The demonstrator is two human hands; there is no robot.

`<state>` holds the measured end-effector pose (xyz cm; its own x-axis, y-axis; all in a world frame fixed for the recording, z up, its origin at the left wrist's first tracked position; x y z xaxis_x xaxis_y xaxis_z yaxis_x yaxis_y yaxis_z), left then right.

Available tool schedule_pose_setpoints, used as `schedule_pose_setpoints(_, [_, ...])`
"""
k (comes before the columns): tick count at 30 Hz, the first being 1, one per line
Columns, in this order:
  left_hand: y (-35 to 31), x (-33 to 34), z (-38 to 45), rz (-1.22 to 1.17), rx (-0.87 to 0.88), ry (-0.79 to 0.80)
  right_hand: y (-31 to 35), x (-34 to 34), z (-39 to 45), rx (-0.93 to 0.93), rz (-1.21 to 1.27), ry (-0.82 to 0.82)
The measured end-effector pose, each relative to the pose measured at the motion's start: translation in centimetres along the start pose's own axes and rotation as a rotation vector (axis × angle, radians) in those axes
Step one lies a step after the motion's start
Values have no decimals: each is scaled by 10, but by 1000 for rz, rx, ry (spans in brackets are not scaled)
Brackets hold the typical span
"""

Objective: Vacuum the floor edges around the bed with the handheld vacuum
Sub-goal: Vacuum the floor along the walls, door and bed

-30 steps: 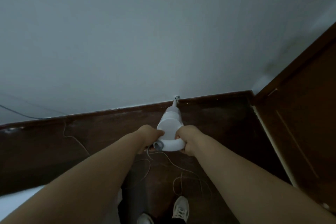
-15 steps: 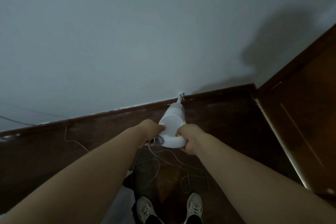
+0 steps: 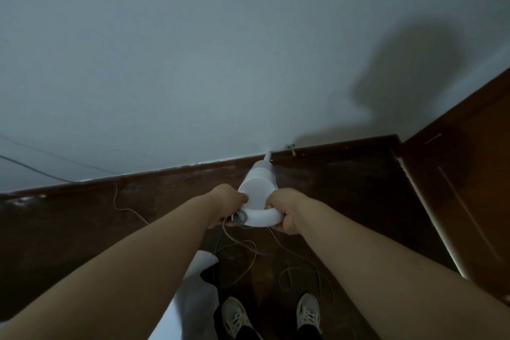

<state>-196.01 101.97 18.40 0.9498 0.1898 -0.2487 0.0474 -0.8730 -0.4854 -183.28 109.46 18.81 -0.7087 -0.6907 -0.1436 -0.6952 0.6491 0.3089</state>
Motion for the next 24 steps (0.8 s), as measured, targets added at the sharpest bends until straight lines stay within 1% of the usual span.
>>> schedule_pose_setpoints(6, [33, -24, -10, -52, -30, -32, -2, 34, -10, 15, -49, 31])
schedule_pose_setpoints(14, [58, -43, -23, -123, -40, -71, -5, 68, -19, 18, -119, 93])
schedule_pose_setpoints(24, [85, -66, -36, -172, -50, -114, -3, 94, -44, 29, -142, 71])
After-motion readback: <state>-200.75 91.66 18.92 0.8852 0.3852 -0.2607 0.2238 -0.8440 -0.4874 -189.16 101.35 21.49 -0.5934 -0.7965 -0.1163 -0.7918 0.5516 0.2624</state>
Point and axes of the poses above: each hand's wrist, its own z-axis towards the middle knuckle, its own x-axis out of the palm, y = z × x, the point moved 10 cm from there along z, towards the middle knuckle, and after that the axes turned 1 degree about x, right-handed, at the moved point
